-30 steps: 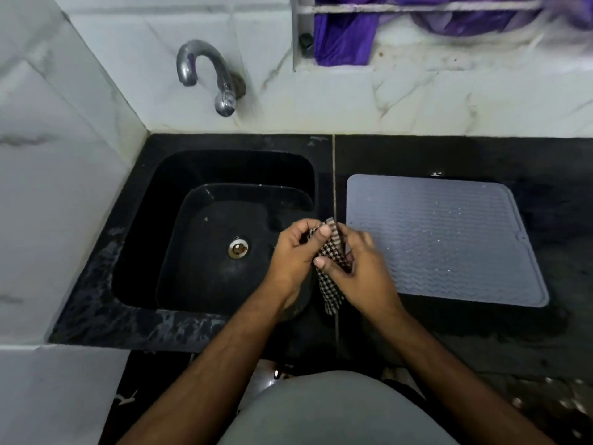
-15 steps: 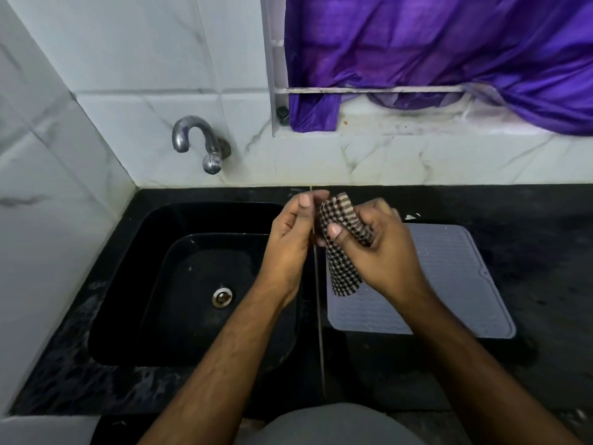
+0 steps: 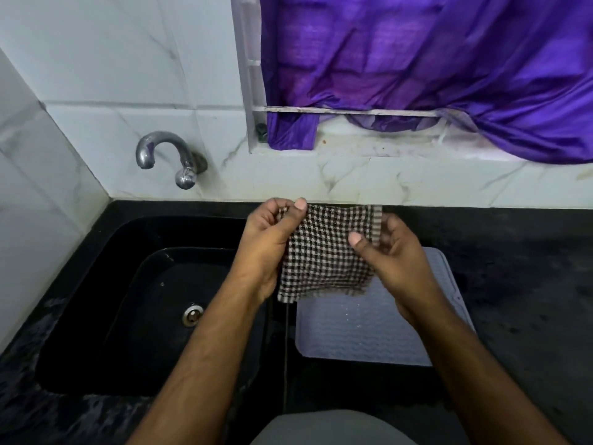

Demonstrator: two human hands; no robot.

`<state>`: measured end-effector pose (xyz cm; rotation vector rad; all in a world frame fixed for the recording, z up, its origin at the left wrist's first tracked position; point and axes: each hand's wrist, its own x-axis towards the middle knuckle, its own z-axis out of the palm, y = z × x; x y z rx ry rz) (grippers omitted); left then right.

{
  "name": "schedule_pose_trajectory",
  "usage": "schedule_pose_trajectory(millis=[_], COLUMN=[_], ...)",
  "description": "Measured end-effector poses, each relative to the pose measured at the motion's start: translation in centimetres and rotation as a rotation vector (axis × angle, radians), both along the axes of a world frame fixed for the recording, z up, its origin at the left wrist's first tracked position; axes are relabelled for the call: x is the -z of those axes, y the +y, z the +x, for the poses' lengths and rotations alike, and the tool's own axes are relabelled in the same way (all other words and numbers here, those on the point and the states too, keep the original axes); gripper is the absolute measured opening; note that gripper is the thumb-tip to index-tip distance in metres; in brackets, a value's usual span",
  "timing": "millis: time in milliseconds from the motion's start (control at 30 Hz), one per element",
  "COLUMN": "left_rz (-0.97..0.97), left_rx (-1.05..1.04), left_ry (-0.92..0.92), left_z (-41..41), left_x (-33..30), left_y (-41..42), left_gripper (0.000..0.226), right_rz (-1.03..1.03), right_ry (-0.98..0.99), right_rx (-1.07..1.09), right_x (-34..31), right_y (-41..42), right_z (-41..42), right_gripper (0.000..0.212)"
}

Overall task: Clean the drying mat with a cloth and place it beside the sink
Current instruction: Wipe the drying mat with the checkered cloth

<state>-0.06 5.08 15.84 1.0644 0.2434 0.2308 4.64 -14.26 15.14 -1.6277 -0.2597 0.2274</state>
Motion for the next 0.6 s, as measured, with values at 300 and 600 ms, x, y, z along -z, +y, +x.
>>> schedule_pose_trajectory(millis=[300,600], left_rz=[0.815,1.071], left_rx=[0.393,0.437], left_ry=[-0.115,0.023], left_z=[2.7,4.6], left_x=[-4.3,-5.3], left_y=[-2.3,-4.2], left_gripper=[0.023,0.044], right_rz=[-0.349,0.144], right_ry=[-0.397,0.094], right_rx=[-0.126,-0.529], right_x=[0.0,1.4], right_y=[-1.5,-1.8], right_z=[1.6,1.5], right_gripper=[0.099,0.024])
